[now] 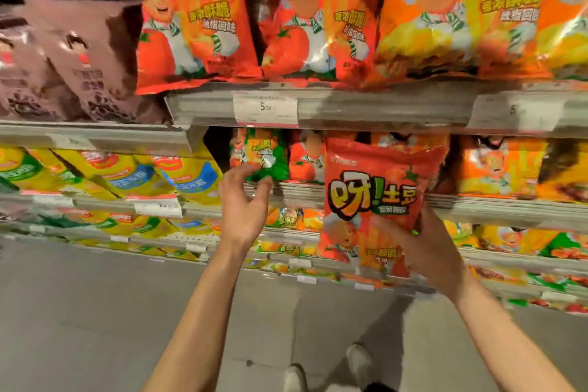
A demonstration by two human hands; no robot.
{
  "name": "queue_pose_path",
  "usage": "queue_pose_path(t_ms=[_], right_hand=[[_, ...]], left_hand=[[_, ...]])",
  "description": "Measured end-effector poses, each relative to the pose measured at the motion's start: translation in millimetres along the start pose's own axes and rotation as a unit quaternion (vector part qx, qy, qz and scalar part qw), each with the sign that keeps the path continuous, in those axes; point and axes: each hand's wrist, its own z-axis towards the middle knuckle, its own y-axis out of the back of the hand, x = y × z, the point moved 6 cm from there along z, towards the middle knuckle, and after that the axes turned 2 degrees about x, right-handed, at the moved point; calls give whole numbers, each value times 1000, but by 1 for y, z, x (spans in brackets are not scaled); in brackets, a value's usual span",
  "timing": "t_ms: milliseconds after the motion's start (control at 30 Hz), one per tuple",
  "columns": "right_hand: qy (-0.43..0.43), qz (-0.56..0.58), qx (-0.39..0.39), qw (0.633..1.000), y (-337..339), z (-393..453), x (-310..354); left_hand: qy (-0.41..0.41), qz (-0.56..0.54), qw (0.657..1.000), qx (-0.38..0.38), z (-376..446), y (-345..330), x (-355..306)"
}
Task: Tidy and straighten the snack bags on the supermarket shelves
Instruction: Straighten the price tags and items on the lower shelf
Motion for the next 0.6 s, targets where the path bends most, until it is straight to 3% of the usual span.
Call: queue_pose_path(t_ms=[167,333,600], right_hand=[[-10,3,-55,998,-33,-11,6],[13,11,-85,996,-59,-19,21],[-16,20,-120,992,-70,-30,18]], left_hand=[[-3,79,996,37,56,14,14],[53,25,991,119,86,10,33],[107,39,986,120,101,12,43]])
